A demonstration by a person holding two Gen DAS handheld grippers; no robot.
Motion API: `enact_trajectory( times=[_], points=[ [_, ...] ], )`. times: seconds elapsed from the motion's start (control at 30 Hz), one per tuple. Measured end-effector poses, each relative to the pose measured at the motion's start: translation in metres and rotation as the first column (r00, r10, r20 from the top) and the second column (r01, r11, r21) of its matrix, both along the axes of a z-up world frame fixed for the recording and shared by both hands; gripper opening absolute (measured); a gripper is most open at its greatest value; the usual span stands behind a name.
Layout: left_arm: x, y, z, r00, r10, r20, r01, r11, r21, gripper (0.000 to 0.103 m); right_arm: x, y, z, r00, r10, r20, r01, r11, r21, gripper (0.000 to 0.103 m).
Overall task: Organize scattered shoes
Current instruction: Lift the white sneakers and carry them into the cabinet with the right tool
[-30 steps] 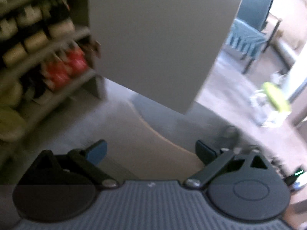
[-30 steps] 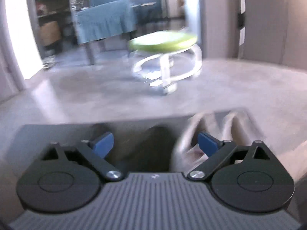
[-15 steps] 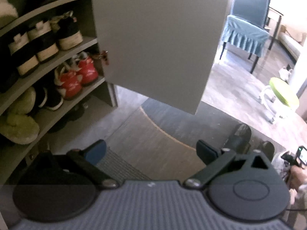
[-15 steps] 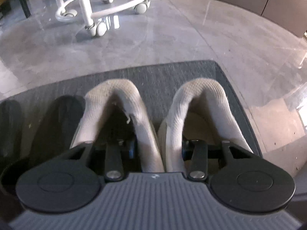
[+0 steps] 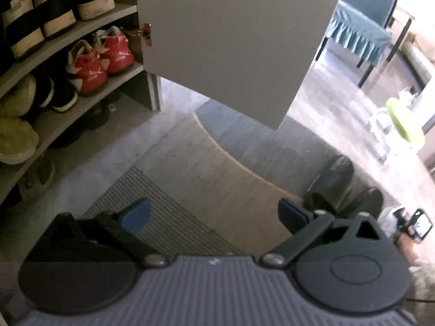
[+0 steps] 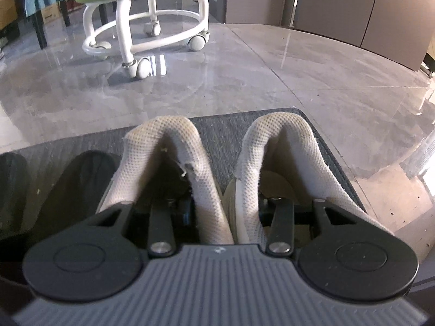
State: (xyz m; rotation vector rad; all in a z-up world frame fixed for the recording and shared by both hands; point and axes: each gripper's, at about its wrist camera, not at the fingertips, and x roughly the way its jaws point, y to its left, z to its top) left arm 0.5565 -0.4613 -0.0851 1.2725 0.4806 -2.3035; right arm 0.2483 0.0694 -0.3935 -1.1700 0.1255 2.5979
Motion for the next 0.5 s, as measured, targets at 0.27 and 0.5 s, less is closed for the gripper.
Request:
enact_trajectory(
  times=[0.27, 0.5],
  points=[
    [-0.022, 0.02, -0.003, 0.971, -0.232, 0.051, 0.234, 0.97, -0.061, 0.101, 0.048, 0.008, 0.022, 0.976, 0.1, -0.194, -0.113, 0.992, -0.058, 0.033],
    [-0.039, 0.009, -0.036, 0.942, -0.311, 0.129, 0.326, 0.938, -0.118, 0.1, 0.152, -0.031, 0.092, 0.854, 0.278, -0.441, -0.274, 0.959, 0.074, 0.032]
  ],
)
